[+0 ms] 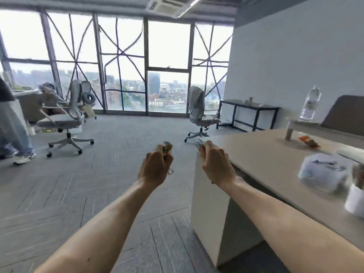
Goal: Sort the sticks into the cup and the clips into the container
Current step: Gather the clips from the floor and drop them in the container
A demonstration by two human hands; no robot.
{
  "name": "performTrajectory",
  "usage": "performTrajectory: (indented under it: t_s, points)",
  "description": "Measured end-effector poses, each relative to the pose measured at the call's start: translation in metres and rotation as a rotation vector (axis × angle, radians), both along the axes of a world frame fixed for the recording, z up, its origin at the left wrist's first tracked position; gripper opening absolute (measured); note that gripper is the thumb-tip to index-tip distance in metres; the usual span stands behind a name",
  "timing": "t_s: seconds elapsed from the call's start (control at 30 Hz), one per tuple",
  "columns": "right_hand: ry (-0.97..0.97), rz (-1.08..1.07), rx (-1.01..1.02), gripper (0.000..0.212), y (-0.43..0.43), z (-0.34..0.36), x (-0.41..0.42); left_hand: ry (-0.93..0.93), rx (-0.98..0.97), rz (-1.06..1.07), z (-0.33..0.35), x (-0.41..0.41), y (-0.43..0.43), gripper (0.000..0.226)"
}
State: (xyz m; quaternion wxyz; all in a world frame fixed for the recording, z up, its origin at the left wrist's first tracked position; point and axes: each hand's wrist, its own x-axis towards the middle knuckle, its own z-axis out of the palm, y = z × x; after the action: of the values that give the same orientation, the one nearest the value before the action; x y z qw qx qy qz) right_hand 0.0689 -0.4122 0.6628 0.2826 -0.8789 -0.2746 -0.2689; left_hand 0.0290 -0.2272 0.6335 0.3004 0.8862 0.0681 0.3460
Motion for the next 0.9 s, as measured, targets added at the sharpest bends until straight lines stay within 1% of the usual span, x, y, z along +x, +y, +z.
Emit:
performTrajectory:
  t_s: [0.2, 0.43, 0.67, 0.8, 0.9]
  points:
    - [-0.027, -0.167, -0.009, 0.025, -0.098, 0.017, 0.001, -0.088, 0.049, -0.130, 0.022, 0.029, -0.090, 0.024]
    - [-0.095, -0.337, 0.006, 0.023, -0.214, 0.032, 0.041, -0.115, 0.053, -0.341, 0.042, 0.101, -0.209, 0.018]
    - [-0.146, -0.391, -0.097, 0.023, -0.312, 0.087, 0.101, -0.161, 0.041, -0.521, 0.055, 0.184, -0.322, 0.019]
    - [-0.106, -0.427, -0.138, 0.020, -0.358, 0.108, 0.137, -0.146, 0.007, -0.560, 0.057, 0.219, -0.368, 0.019]
    - [-0.064, -0.400, -0.148, 0.020, -0.382, 0.107, 0.161, -0.115, -0.009, -0.580, 0.054, 0.238, -0.392, 0.018]
